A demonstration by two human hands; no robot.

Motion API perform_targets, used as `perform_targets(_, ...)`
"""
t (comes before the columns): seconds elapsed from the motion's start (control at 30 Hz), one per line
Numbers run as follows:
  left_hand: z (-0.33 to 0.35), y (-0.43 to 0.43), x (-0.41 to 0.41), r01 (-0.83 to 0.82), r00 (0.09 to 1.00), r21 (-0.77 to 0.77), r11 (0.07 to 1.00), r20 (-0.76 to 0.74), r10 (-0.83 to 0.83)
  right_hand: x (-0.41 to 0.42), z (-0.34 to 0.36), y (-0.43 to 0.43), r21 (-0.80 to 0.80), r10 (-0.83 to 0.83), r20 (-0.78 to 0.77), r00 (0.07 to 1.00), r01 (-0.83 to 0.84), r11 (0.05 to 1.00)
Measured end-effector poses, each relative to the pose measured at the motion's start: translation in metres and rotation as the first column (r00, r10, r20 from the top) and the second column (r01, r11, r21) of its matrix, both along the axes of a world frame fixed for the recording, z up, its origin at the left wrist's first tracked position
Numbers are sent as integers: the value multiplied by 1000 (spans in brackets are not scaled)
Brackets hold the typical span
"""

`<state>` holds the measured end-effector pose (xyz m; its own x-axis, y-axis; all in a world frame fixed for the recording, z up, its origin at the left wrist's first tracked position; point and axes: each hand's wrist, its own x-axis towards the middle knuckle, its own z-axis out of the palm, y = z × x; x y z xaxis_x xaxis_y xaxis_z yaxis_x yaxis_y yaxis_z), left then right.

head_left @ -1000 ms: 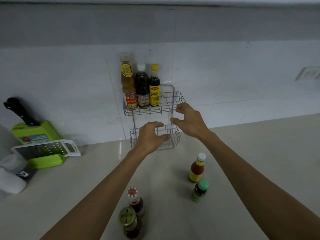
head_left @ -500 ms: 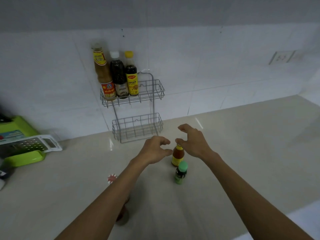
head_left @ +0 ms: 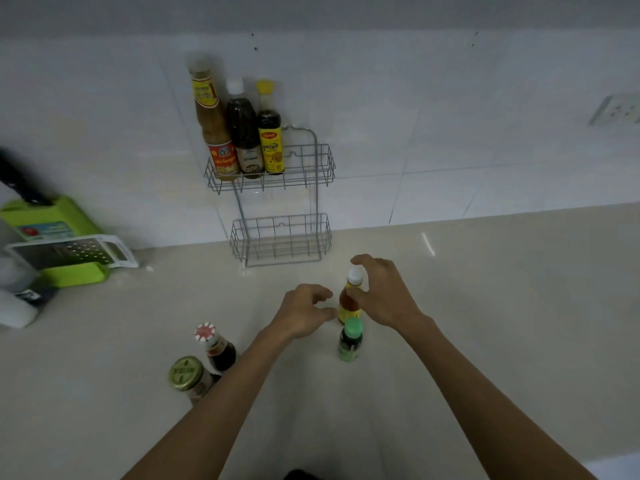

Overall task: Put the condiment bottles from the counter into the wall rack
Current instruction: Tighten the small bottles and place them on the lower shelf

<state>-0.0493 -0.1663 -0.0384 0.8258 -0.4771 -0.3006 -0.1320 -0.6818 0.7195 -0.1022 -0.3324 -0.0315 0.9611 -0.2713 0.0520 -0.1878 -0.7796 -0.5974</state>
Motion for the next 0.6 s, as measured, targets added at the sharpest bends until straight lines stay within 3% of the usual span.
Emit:
perform_targets(0.2, 25, 45, -24, -113, 991, -133, 985, 53, 121, 1, 15, 28, -101, 45, 209, 977, -24, 995)
perform_targets(0.3, 47, 76, -45, -199, 941, -169, 965, 241, 236, 3, 16, 64, -60, 139, 195, 971, -130, 990)
perform_targets(0.4, 67, 111, -65, -316, 827, -233, 920, 408, 387, 2, 15, 101, -5, 267, 145, 953, -270, 963)
perform_targets(0.5, 63, 149, -77, -480, 737, -283, 830, 384, 557, -1, 12, 134, 84, 389, 114, 914, -399, 913)
perform_targets(0.6, 43, 179, -90, -577, 744, -228, 784, 250, 620, -4, 12, 161, 163, 474, 114, 873, -487, 858)
